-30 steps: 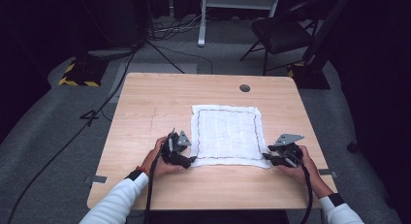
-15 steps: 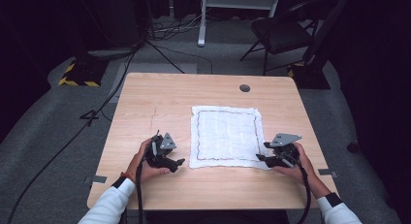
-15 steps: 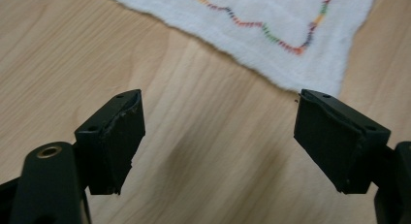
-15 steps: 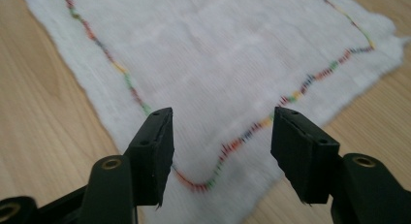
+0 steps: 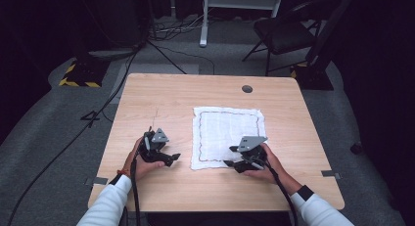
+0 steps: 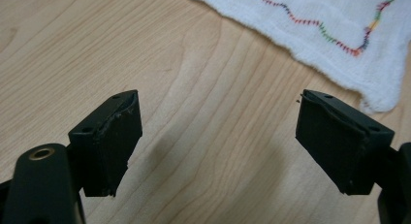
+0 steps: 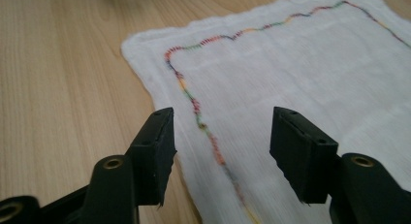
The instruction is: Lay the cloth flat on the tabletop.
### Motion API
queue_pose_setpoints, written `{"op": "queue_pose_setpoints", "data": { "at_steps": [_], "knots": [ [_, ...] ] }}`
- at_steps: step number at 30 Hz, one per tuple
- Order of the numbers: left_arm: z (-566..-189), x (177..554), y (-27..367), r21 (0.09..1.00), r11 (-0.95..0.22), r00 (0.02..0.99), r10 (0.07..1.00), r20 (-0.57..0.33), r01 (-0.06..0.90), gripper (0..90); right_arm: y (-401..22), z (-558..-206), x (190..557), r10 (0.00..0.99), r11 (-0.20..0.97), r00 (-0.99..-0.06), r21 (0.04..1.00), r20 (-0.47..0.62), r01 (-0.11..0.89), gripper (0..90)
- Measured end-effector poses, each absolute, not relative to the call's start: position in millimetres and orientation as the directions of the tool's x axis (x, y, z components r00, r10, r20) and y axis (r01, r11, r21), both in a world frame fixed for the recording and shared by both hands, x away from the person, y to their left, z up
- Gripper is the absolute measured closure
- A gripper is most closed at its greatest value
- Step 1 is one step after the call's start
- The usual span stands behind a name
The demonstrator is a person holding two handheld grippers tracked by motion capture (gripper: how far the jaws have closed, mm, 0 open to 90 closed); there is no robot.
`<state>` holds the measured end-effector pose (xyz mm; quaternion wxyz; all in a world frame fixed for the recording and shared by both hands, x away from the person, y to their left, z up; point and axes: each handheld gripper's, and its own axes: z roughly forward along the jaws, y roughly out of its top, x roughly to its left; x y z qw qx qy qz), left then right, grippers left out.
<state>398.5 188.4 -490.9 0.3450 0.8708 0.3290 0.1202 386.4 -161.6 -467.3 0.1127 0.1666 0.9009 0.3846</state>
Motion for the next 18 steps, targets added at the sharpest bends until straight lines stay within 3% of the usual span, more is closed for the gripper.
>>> {"op": "queue_pose_setpoints", "data": {
  "at_steps": [18],
  "knots": [
    [-503.1, 401.1, 195.9, 0.689, -0.533, 0.748, 0.664, -0.018, 0.490, 15.9, -74.7, -488.3, 381.3, 0.241, 0.680, -0.968, 0.723, -0.065, 0.121, 48.1]
  ]
}}
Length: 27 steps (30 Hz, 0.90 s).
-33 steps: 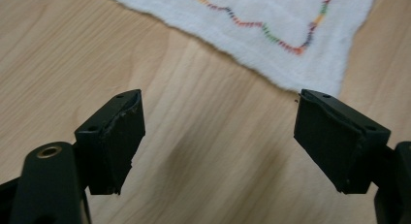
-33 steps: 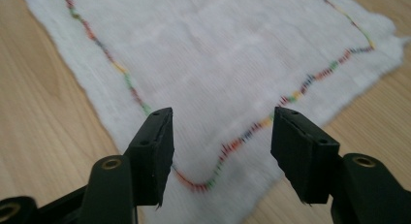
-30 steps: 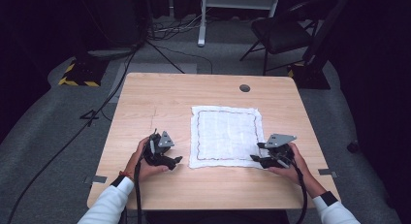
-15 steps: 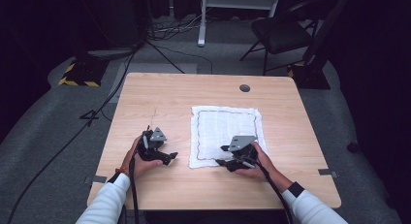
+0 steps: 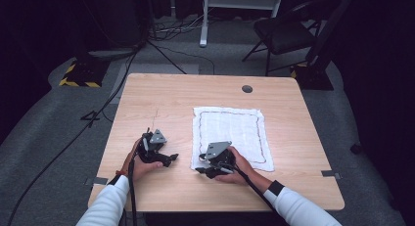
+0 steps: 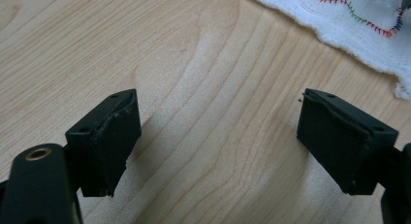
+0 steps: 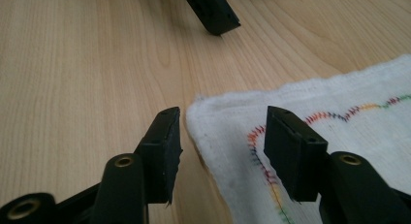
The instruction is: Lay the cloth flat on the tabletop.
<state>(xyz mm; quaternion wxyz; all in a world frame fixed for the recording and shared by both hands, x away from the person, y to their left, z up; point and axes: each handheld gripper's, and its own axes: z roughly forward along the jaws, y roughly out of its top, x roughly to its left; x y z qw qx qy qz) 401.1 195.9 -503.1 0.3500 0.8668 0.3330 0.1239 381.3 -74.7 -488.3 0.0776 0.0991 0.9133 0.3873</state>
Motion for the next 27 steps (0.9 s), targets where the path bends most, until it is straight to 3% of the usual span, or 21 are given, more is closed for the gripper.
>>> {"op": "queue_pose_setpoints", "data": {
  "at_steps": [16, 27],
  "knots": [
    [-503.1, 401.0, 195.7, 0.689, -0.533, 0.745, 0.666, -0.016, 0.491, 15.6, -59.1, -495.6, 387.9, 0.263, 0.688, -0.964, 0.710, -0.049, 0.151, 49.6],
    [-503.2, 403.8, 192.9, 0.687, -0.530, 0.737, 0.675, -0.013, 0.497, 14.3, -60.9, -495.3, 392.0, 0.330, 0.681, -0.940, 0.711, -0.089, 0.172, 81.5]
  ]
}}
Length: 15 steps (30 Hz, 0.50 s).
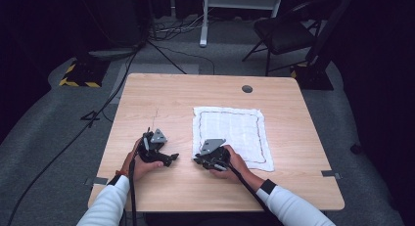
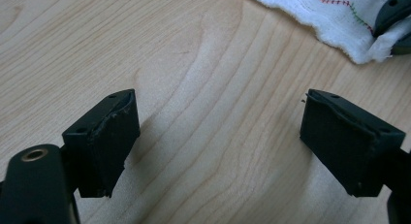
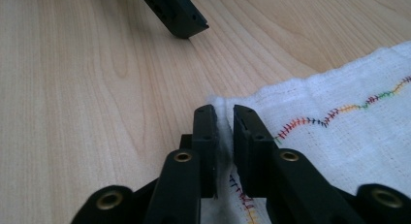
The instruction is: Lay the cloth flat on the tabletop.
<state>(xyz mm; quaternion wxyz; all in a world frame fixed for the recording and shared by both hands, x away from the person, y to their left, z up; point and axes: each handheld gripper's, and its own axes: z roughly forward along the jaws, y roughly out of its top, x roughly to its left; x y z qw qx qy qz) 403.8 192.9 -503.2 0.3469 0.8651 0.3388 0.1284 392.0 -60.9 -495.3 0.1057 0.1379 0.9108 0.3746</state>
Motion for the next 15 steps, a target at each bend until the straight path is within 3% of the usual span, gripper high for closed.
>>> {"op": "queue_pose_setpoints", "data": {
  "at_steps": [11, 15],
  "knots": [
    [-499.2, 419.6, 180.7, 0.679, -0.510, 0.699, 0.715, -0.007, 0.528, 16.3, -64.5, -494.8, 386.6, 0.306, 0.683, -0.947, 0.714, -0.092, 0.152, 86.7],
    [-486.3, 435.3, 178.7, 0.724, -0.475, 0.680, 0.733, 0.012, 0.500, 17.1, -63.2, -494.8, 382.1, 0.301, 0.689, -0.947, 0.712, -0.111, 0.135, 86.8]
  ]
}}
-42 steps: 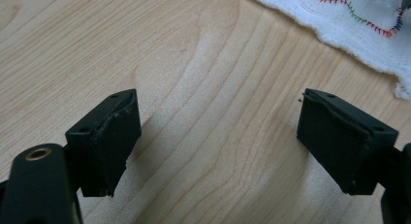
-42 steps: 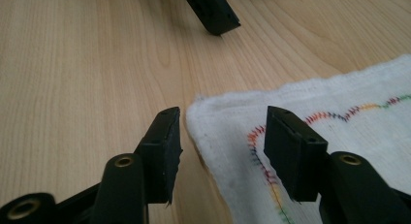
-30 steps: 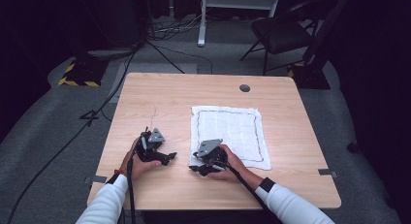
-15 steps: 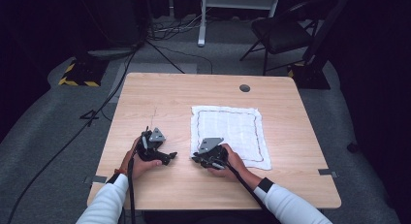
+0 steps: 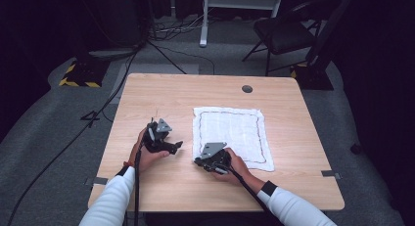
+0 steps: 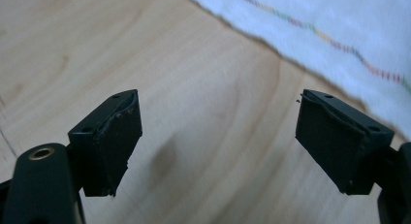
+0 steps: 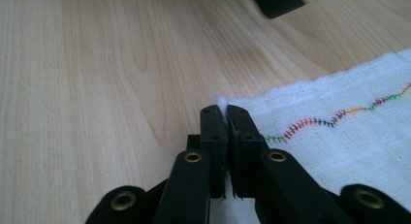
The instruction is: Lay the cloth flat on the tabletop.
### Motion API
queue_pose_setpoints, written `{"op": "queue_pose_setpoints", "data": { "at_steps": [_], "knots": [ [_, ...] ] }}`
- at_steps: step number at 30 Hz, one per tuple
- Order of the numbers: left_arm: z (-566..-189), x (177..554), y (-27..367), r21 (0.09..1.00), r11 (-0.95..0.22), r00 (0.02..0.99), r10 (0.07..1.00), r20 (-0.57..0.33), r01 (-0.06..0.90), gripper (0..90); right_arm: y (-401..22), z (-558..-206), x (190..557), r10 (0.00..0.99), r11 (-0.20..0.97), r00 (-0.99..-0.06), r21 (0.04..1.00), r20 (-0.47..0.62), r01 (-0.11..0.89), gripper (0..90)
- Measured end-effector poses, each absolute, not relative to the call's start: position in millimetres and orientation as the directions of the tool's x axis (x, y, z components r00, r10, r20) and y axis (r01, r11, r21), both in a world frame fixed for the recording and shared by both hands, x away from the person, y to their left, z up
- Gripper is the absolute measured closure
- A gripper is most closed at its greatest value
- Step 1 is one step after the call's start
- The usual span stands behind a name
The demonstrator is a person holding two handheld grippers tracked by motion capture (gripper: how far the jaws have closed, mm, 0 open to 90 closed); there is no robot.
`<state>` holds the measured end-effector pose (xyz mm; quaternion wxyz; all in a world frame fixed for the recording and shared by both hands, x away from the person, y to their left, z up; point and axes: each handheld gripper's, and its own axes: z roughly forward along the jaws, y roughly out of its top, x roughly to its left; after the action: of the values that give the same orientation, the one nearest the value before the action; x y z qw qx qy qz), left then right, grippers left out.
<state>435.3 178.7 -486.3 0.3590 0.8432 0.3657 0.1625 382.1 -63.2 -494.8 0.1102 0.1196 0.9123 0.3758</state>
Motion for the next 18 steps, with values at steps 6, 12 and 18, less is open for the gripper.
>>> {"op": "queue_pose_setpoints", "data": {
  "at_steps": [6, 12, 18],
  "knots": [
    [-480.4, 466.5, 163.4, 0.724, -0.461, 0.668, 0.744, 0.001, 0.513, 17.4, -62.9, -495.4, 379.9, 0.290, 0.690, -0.950, 0.713, -0.111, 0.127, 86.9],
    [-480.8, 489.5, 147.7, 0.724, -0.450, 0.653, 0.757, 0.000, 0.522, 17.3, -63.8, -494.9, 376.5, 0.280, 0.691, -0.955, 0.711, -0.103, 0.126, 86.9],
    [-481.0, 504.4, 135.5, 0.737, -0.427, 0.637, 0.771, -0.007, 0.524, 17.6, -62.9, -494.5, 370.5, 0.264, 0.696, -0.959, 0.709, -0.104, 0.115, 87.0]
  ]
}}
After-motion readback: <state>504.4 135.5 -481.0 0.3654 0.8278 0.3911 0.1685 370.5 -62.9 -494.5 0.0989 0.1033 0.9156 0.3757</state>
